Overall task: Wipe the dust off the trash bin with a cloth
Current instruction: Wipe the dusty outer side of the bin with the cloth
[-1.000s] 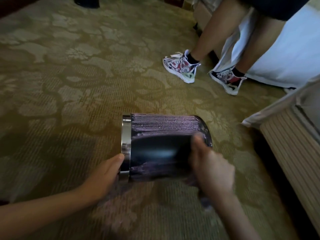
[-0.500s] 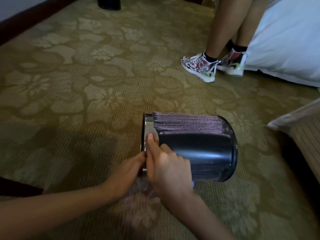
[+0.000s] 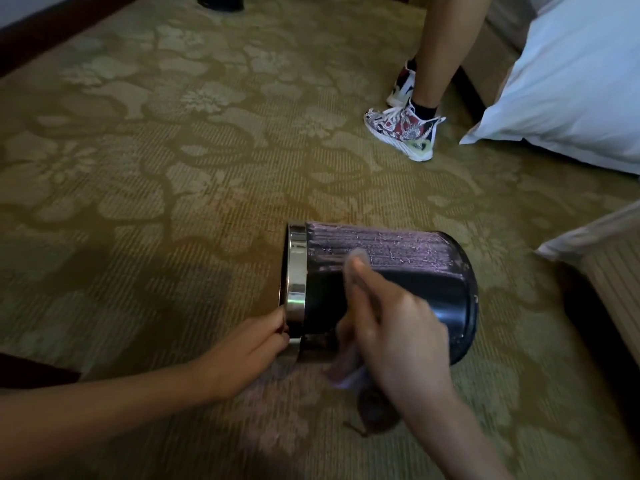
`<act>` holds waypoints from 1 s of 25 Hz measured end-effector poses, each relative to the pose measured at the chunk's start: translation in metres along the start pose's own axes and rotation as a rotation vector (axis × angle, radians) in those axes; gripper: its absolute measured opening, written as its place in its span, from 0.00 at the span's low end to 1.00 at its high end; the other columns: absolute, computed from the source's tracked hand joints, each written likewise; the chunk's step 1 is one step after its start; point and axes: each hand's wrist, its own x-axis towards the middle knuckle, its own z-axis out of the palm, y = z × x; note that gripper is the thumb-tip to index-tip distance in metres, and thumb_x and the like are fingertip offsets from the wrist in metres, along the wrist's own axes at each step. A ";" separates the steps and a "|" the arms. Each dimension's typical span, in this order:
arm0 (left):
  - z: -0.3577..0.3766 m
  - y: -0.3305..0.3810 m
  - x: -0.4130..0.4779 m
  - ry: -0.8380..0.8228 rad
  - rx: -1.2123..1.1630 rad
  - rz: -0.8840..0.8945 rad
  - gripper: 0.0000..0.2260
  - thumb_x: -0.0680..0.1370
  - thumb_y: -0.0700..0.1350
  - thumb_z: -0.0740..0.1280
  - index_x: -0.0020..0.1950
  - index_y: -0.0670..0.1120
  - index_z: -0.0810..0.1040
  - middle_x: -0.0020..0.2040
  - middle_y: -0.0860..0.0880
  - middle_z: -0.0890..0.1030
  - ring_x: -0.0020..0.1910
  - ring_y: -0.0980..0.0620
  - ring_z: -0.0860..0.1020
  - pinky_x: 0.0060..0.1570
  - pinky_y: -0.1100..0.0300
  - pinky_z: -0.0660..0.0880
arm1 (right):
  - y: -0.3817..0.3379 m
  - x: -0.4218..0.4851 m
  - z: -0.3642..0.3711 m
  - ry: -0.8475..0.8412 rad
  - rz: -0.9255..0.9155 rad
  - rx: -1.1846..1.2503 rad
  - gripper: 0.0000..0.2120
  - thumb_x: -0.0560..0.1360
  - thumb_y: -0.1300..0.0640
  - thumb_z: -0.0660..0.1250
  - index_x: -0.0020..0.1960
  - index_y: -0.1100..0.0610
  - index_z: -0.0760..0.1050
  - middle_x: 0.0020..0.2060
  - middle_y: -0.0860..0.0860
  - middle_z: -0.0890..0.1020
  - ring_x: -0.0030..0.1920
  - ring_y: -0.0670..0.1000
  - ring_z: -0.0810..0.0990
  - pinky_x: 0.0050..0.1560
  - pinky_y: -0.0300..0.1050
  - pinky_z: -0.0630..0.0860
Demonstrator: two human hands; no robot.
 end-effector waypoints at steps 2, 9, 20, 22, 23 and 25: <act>-0.001 0.002 0.000 -0.021 0.026 0.007 0.11 0.77 0.50 0.56 0.53 0.62 0.74 0.47 0.51 0.82 0.45 0.53 0.80 0.48 0.47 0.78 | -0.001 -0.008 0.005 0.028 -0.032 -0.118 0.16 0.84 0.43 0.50 0.67 0.44 0.68 0.36 0.46 0.80 0.35 0.50 0.82 0.30 0.45 0.72; -0.003 -0.003 -0.008 -0.007 0.093 0.095 0.14 0.75 0.56 0.56 0.57 0.58 0.75 0.54 0.55 0.81 0.56 0.60 0.77 0.59 0.58 0.74 | -0.034 -0.022 0.048 -0.172 -0.291 -0.033 0.20 0.76 0.45 0.56 0.66 0.40 0.72 0.40 0.46 0.81 0.37 0.53 0.82 0.32 0.46 0.74; -0.002 0.008 0.009 0.069 0.154 0.016 0.15 0.81 0.54 0.58 0.41 0.47 0.76 0.40 0.51 0.80 0.39 0.51 0.78 0.40 0.53 0.76 | 0.034 -0.008 -0.012 -0.010 0.109 -0.302 0.15 0.83 0.45 0.51 0.67 0.43 0.68 0.34 0.47 0.78 0.37 0.52 0.83 0.31 0.45 0.71; -0.004 0.003 0.008 0.059 0.169 0.051 0.20 0.78 0.60 0.54 0.46 0.47 0.77 0.41 0.51 0.82 0.42 0.53 0.80 0.43 0.54 0.77 | 0.001 -0.004 0.014 -0.078 -0.084 -0.246 0.15 0.82 0.50 0.53 0.68 0.46 0.64 0.37 0.48 0.80 0.36 0.53 0.82 0.31 0.46 0.73; -0.004 0.001 0.008 0.055 0.157 0.076 0.19 0.77 0.60 0.53 0.48 0.50 0.78 0.44 0.53 0.82 0.44 0.56 0.81 0.45 0.58 0.77 | -0.014 -0.002 0.025 -0.121 -0.157 -0.232 0.17 0.80 0.52 0.55 0.69 0.49 0.64 0.39 0.49 0.80 0.36 0.55 0.82 0.30 0.47 0.71; -0.004 0.000 0.008 0.064 0.142 0.111 0.14 0.78 0.58 0.54 0.48 0.55 0.77 0.46 0.58 0.82 0.45 0.59 0.81 0.44 0.66 0.75 | -0.027 0.000 0.037 -0.102 -0.232 -0.254 0.22 0.75 0.53 0.60 0.69 0.51 0.69 0.37 0.50 0.80 0.31 0.56 0.81 0.28 0.45 0.64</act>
